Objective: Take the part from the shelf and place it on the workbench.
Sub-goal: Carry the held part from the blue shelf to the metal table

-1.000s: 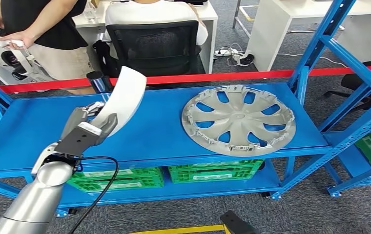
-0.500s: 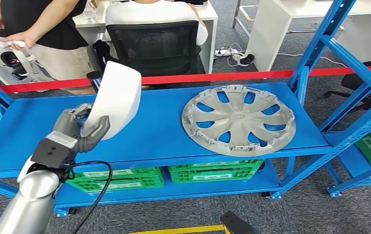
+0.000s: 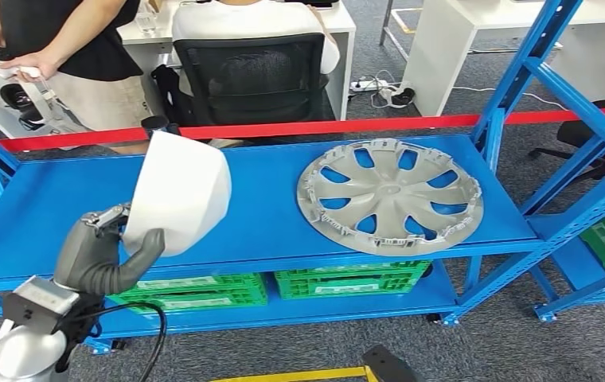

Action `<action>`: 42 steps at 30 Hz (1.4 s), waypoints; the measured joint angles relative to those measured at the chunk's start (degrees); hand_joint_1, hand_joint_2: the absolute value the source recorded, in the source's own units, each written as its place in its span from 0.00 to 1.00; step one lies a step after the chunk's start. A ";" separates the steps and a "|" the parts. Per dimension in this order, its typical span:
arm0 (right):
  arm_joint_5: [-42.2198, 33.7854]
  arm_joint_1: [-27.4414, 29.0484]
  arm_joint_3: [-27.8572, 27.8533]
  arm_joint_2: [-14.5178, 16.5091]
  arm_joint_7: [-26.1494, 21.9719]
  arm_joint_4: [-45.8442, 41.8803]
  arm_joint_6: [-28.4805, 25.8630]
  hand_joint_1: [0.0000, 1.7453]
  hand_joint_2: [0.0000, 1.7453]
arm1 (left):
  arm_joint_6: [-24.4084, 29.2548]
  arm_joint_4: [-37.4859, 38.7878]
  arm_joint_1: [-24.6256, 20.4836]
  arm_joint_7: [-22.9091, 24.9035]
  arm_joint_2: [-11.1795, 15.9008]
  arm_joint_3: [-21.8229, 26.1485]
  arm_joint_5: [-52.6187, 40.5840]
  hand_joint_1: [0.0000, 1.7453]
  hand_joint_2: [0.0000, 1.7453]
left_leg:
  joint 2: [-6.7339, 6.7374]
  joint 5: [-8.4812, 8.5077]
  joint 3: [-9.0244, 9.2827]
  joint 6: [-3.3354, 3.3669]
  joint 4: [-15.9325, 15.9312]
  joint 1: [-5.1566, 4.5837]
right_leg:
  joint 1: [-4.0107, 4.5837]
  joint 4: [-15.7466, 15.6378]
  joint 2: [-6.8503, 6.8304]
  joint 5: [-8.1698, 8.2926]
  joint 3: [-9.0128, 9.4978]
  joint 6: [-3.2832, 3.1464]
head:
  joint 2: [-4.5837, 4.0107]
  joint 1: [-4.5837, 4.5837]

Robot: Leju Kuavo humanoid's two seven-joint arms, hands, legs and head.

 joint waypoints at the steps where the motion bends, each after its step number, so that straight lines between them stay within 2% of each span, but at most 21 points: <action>1: -0.10 0.07 -0.13 0.03 0.00 -0.06 -0.05 0.00 0.00 | -0.60 -0.79 0.65 0.00 0.19 -0.01 0.13 1.00 1.00 | 0.00 -0.01 0.00 0.01 0.00 0.00 | 0.00 0.00 0.00 0.00 0.00 0.00 | 0.00 0.00; 9: -0.26 0.28 -0.43 0.13 -0.18 -0.36 -0.29 0.00 0.00 | -3.66 -4.25 3.24 -0.01 1.38 -0.07 0.73 1.00 1.00 | 0.01 -0.02 -0.02 0.02 0.00 0.00 | 0.00 -0.01 0.00 -0.01 0.04 0.01 | 0.01 0.00; 16: 0.13 0.78 -0.68 0.22 -1.67 -1.59 -0.89 0.00 0.00 | -8.07 -7.51 7.80 -1.22 3.23 -1.93 0.83 1.00 1.00 | 0.02 -0.04 0.02 0.02 0.00 0.00 | 0.00 -0.03 0.02 -0.04 0.03 -0.01 | 0.02 0.00; 24: 0.71 1.47 -0.72 0.23 -1.78 -3.15 -1.07 0.00 0.00 | -8.98 -10.32 11.08 -1.67 4.06 -3.77 1.08 1.00 1.00 | 0.02 -0.09 -0.02 0.04 0.00 0.00 | 0.00 -0.05 0.01 -0.07 0.07 0.02 | 0.02 0.00; 42: 0.61 1.46 -0.72 0.24 -1.77 -3.75 -0.97 0.00 0.00 | -9.96 -11.99 12.29 -3.43 4.93 -4.21 0.61 1.00 1.00 | 0.02 -0.10 -0.01 0.05 0.00 0.00 | 0.00 -0.07 0.00 -0.08 0.09 0.02 | 0.01 0.00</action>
